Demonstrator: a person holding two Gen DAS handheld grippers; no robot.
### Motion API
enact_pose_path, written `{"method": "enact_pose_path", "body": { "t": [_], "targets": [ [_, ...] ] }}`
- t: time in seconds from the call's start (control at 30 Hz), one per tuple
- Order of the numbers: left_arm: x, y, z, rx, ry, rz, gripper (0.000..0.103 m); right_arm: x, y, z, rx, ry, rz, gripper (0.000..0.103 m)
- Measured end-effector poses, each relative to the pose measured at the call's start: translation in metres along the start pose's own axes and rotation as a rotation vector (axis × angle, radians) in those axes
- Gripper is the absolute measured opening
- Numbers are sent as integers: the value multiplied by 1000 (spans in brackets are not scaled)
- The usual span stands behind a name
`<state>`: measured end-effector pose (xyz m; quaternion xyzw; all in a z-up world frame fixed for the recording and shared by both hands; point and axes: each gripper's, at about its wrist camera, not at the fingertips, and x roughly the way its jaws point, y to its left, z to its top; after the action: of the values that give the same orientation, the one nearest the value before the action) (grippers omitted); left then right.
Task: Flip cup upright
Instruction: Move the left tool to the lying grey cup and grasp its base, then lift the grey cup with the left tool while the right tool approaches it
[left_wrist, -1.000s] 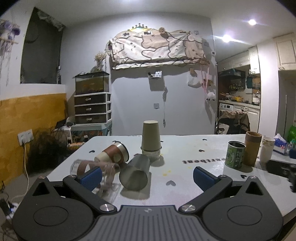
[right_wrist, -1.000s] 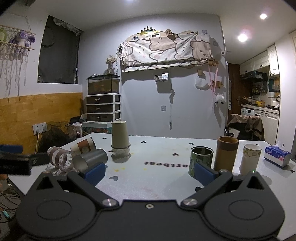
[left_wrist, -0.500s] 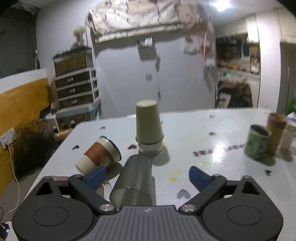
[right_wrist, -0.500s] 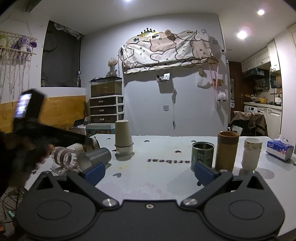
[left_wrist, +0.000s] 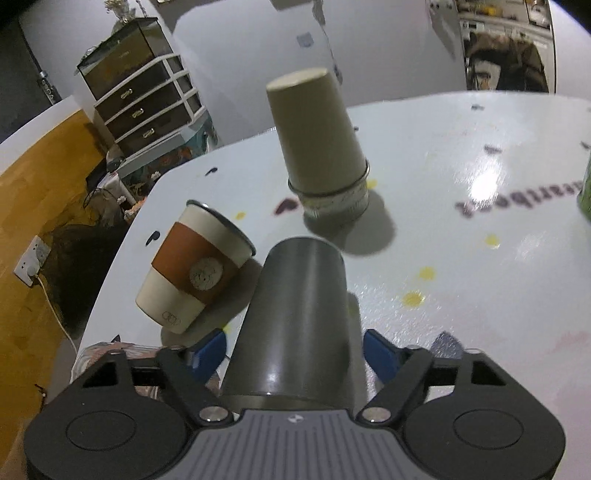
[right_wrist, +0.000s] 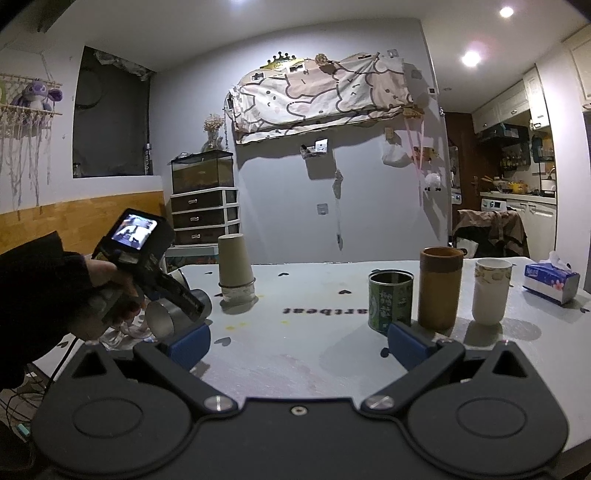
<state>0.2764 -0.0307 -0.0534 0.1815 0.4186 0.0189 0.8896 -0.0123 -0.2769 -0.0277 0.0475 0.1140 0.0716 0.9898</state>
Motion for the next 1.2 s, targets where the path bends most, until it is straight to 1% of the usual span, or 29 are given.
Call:
{"method": "enact_pose_path", "body": {
  "t": [0.07, 0.13, 0.23, 0.3, 0.47, 0.57, 0.7, 0.87, 0.97, 1.07, 1.2],
  "targets": [
    [2, -1, 0, 10, 3, 11, 73, 0, -2, -1, 5, 0, -3, 103],
    [-1, -2, -2, 25, -6, 4, 73, 0, -4, -1, 10, 2, -5, 103],
    [-10, -7, -8, 37, -29, -45, 72, 0, -6, -1, 15, 3, -6, 103],
    [-18, -17, -13, 64, -55, -84, 72, 0, -7, -1, 19, 0, -9, 103],
    [-52, -63, -35, 207, -142, -178, 72, 2, -12, 0, 42, 0, -29, 103],
    [-76, -94, -51, 306, -200, -249, 72, 2, -16, 0, 58, 3, -45, 103],
    [-102, -127, -69, 386, -261, -342, 72, 1, -24, 1, 80, 4, -81, 103],
    [-127, -160, -91, 460, -325, -430, 72, 2, -41, 3, 123, 4, -121, 103],
    [-135, -171, -99, 497, -354, -446, 72, 12, -53, 8, 147, 18, -135, 103],
    [-138, -179, -103, 513, -375, -449, 72, 31, -67, 14, 174, 50, -139, 103],
    [-137, -177, -104, 492, -385, -456, 73, 72, -82, 21, 221, 144, -111, 103]
  ]
}}
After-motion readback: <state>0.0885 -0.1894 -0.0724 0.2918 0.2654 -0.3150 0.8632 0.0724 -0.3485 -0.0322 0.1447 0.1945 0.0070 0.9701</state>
